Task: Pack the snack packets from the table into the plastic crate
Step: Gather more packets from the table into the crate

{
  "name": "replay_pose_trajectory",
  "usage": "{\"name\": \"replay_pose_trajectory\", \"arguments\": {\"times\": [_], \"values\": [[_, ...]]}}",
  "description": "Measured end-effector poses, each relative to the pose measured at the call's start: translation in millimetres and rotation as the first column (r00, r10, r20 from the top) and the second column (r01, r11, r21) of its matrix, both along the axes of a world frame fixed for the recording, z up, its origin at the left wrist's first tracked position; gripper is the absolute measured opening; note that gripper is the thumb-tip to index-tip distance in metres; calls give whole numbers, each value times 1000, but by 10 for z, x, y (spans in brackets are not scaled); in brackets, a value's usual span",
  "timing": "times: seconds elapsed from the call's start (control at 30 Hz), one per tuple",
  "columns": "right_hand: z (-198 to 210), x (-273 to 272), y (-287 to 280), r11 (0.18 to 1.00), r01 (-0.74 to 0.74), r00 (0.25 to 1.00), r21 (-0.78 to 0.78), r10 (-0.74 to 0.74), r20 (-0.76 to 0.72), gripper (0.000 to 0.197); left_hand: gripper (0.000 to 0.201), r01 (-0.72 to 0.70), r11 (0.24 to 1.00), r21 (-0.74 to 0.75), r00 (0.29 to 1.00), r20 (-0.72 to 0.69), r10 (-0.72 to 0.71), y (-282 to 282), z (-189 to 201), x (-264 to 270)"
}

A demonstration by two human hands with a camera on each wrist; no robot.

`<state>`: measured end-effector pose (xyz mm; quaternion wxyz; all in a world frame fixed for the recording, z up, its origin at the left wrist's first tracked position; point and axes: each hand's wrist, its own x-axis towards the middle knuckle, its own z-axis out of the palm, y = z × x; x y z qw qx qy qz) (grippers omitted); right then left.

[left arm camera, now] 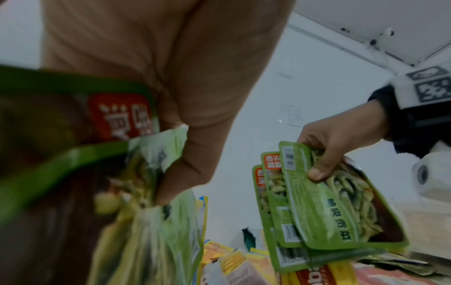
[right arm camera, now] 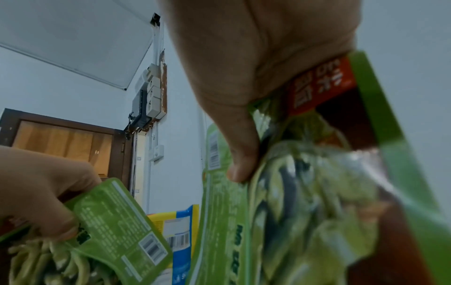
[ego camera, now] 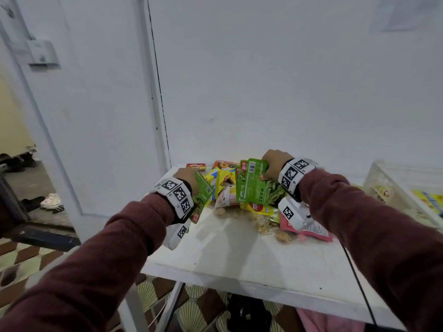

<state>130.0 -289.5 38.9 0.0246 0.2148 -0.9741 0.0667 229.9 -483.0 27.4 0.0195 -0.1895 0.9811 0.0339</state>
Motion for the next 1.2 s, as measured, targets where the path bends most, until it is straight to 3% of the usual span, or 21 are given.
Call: {"name": "replay_pose_trajectory", "arguments": {"times": [0.17,0.37,0.53,0.63,0.7,0.83,1.0,1.03,1.13,1.2], "values": [[219,46,213,996,3,997,-88,-10,-75,19,31,42,999,31,992,-117,-38,-4,115,-46],[684,121,702,970,1,980,-242,-49,-194,18,34,100,991,92,958,-279,-70,247,443,-55],[971,204,1316,947,23,959,-320,-112,-262,18,35,208,968,138,911,-388,-140,810,676,-219],[1054,238,1851,929,82,944,-362,-189,-271,22,16,324,933,158,869,-440,-227,1358,768,-360],[1068,253,2208,920,126,942,-372,-228,-246,28,26,376,908,183,851,-457,-260,1710,813,-425],[1089,295,3064,871,209,941,-443,-302,-150,29,20,480,849,220,810,-483,-333,2530,875,-618],[987,273,4084,737,319,925,-595,-378,27,28,25,542,788,291,793,-489,-365,3451,903,-852],[972,269,4245,709,350,918,-612,-389,75,35,21,548,780,302,791,-490,-366,3594,897,-887],[893,114,4771,689,410,901,-598,-406,151,88,38,527,791,311,817,-442,-371,4025,837,-1019],[809,23,4987,700,449,891,-556,-400,215,88,42,526,796,300,826,-404,-393,4222,804,-1095]]}}
